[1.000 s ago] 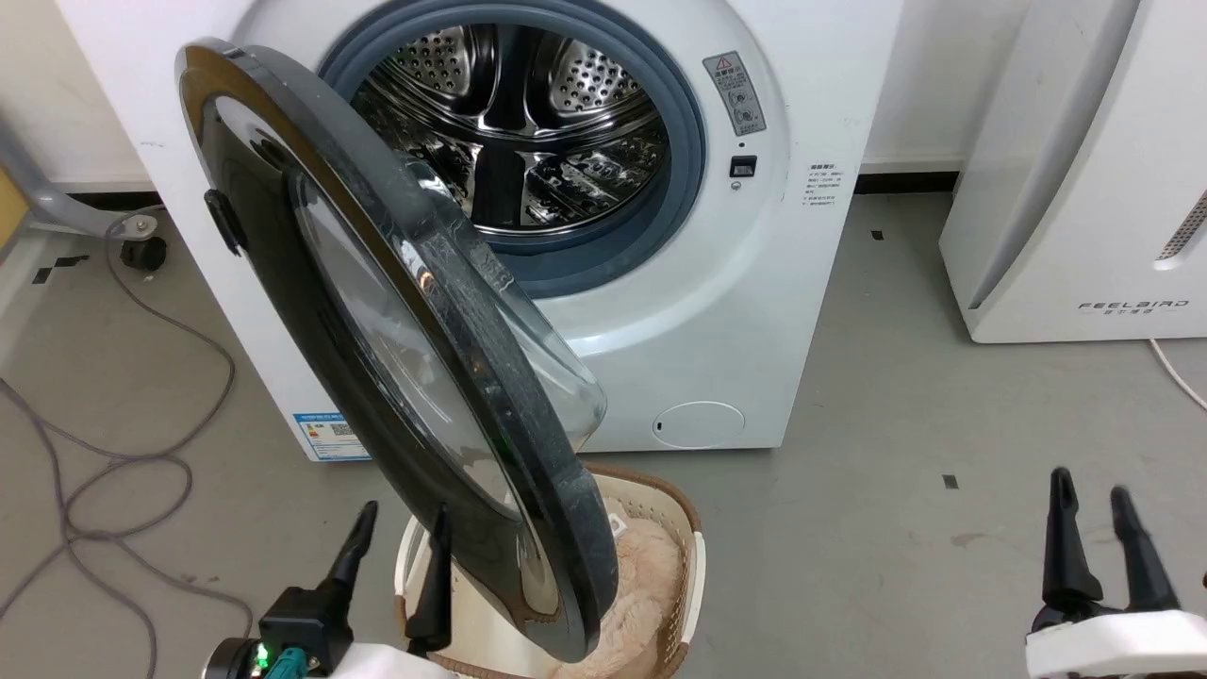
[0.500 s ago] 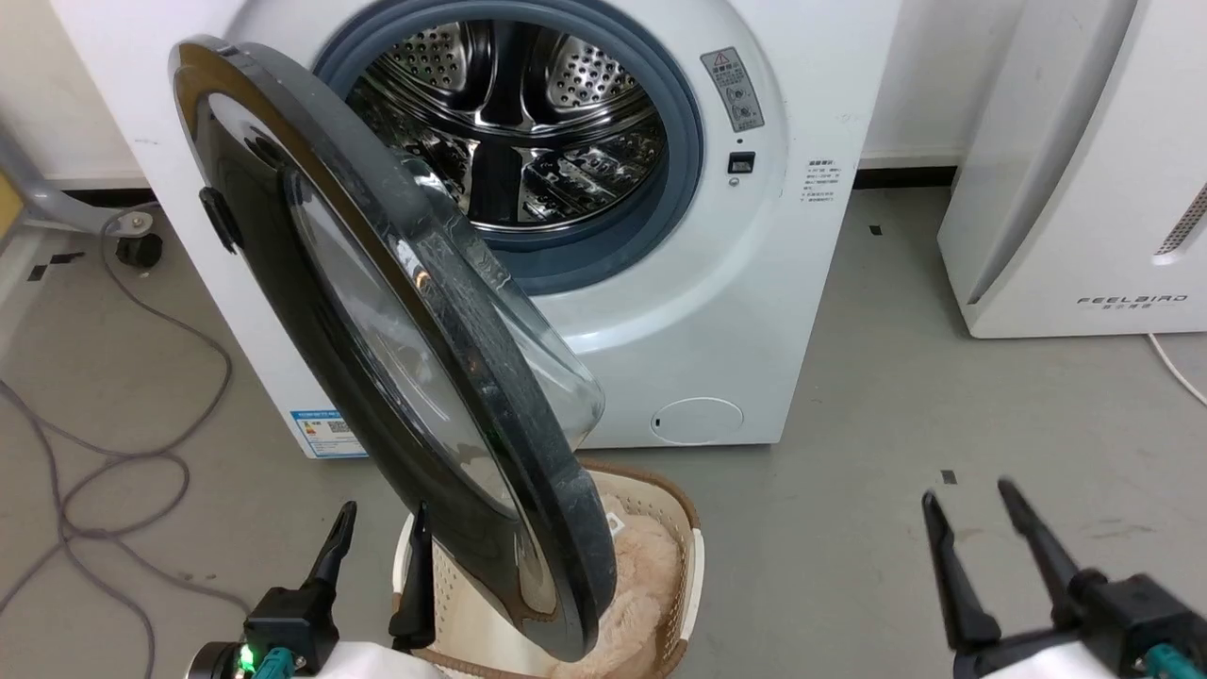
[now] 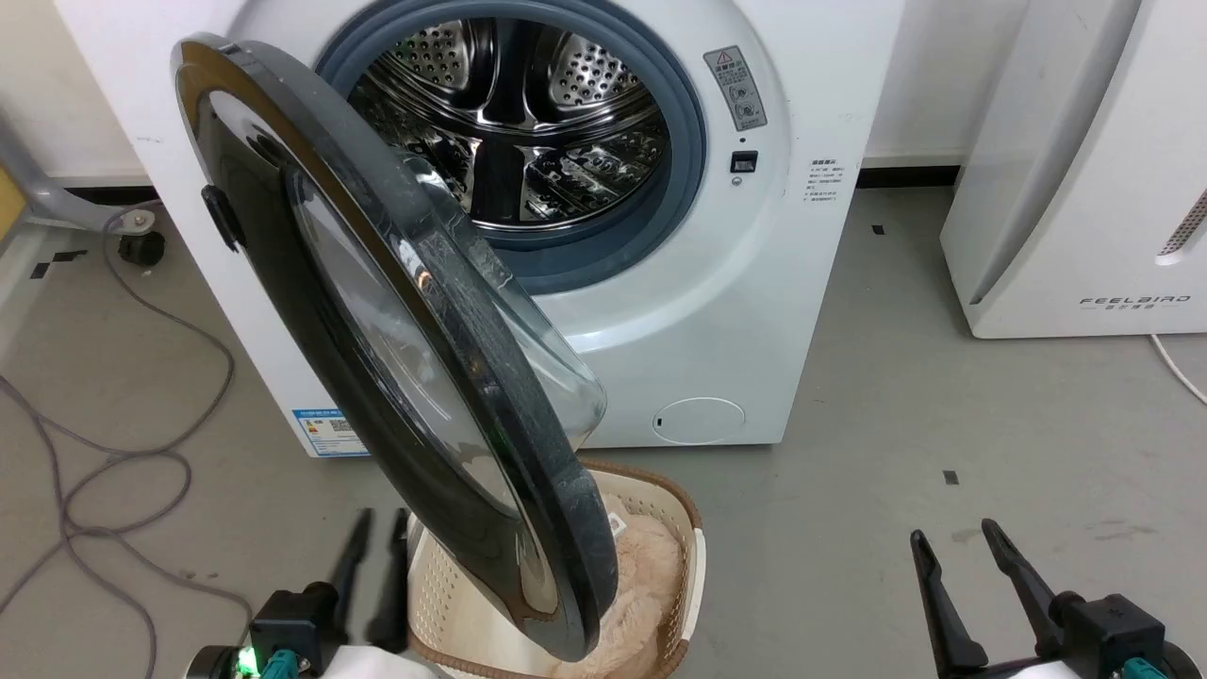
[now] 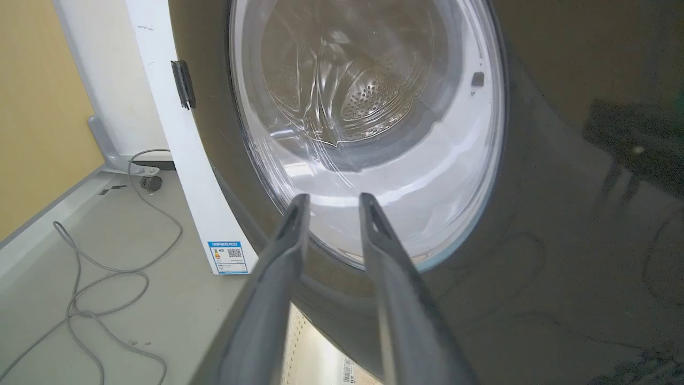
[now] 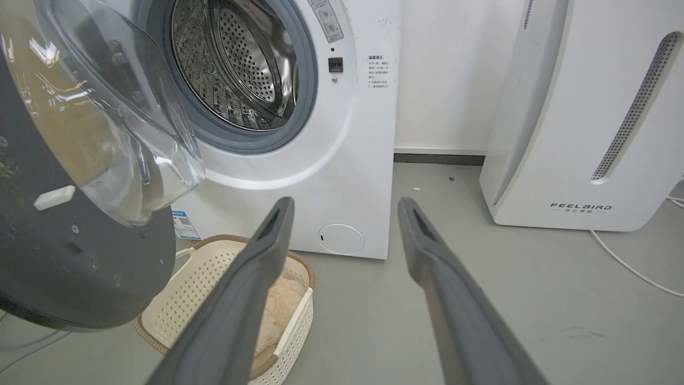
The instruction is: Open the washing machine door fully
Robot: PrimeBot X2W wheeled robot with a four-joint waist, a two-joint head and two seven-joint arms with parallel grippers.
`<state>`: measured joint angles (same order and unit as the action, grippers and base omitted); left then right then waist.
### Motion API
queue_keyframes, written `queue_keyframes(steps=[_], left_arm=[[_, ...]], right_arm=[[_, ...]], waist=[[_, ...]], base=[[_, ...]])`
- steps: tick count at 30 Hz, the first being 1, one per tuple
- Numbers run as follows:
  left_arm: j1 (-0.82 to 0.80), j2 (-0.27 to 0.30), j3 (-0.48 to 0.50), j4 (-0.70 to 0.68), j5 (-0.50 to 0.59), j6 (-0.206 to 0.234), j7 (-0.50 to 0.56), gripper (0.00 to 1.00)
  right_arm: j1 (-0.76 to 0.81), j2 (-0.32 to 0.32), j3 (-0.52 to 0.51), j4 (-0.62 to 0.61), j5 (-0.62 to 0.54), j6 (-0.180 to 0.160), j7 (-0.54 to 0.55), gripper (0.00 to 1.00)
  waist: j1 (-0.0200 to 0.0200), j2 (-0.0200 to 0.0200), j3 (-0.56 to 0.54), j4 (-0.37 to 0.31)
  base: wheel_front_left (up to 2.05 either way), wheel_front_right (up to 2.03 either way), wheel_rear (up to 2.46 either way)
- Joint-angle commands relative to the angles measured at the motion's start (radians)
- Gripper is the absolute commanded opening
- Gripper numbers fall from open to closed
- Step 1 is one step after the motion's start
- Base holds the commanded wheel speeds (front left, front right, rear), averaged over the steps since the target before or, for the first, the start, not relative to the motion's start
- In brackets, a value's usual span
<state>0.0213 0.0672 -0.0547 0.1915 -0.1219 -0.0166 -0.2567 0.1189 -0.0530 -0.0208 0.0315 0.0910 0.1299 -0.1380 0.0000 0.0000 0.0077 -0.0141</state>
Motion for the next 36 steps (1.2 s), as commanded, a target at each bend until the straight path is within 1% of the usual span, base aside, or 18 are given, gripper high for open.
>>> queue_keyframes(steps=[1,7,10,13,19,26,32,36], left_arm=[[-0.002,0.002,-0.002,0.002,0.003,0.002,-0.005,0.0],[-0.001,0.006,-0.007,0.009,-0.007,-0.005,-0.005,0.0],[-0.005,0.011,-0.009,-0.016,-0.006,-0.006,-0.005,0.0],[-0.011,0.014,-0.003,-0.068,-0.006,0.001,-0.005,0.0],[-0.028,0.027,0.008,-0.213,0.001,0.016,-0.005,0.0],[-0.069,0.052,0.016,-0.431,0.014,0.026,0.019,0.0],[-0.151,0.063,0.004,-0.606,0.028,0.028,0.061,0.0],[-0.22,0.064,-0.021,-0.695,0.029,0.015,0.089,0.0]], right_arm=[[-0.01,0.003,0.002,0.004,0.005,0.001,-0.007,1.0],[-0.012,0.003,0.006,0.018,0.021,0.001,-0.012,1.0],[-0.012,0.003,0.006,0.022,0.026,0.001,-0.013,1.0],[-0.011,0.003,0.004,0.026,0.029,0.001,-0.015,1.0],[-0.006,0.003,0.004,0.032,0.035,0.001,-0.018,1.0],[-0.005,0.003,0.009,0.036,0.035,0.001,-0.023,1.0],[-0.004,0.003,0.01,0.037,0.036,0.001,-0.027,1.0],[-0.004,0.003,0.012,0.038,0.035,0.001,-0.027,1.0]], waist=[[0.0,0.0,0.0,0.0],[0.0,0.0,-0.004,-0.003],[0.0,0.0,-0.003,-0.003],[0.0,0.0,-0.004,-0.002],[0.0,0.0,-0.011,0.0],[0.0,0.0,-0.014,0.002],[0.0,0.0,-0.014,0.006],[0.0,0.0,-0.014,0.006]], base=[[0.0,0.0,0.0],[0.0,0.0,0.0],[0.0,0.0,0.0],[0.0,0.0,0.0],[0.0,0.0,0.0],[0.0,0.0,0.0],[0.0,0.0,0.0],[0.0,0.0,0.0]])
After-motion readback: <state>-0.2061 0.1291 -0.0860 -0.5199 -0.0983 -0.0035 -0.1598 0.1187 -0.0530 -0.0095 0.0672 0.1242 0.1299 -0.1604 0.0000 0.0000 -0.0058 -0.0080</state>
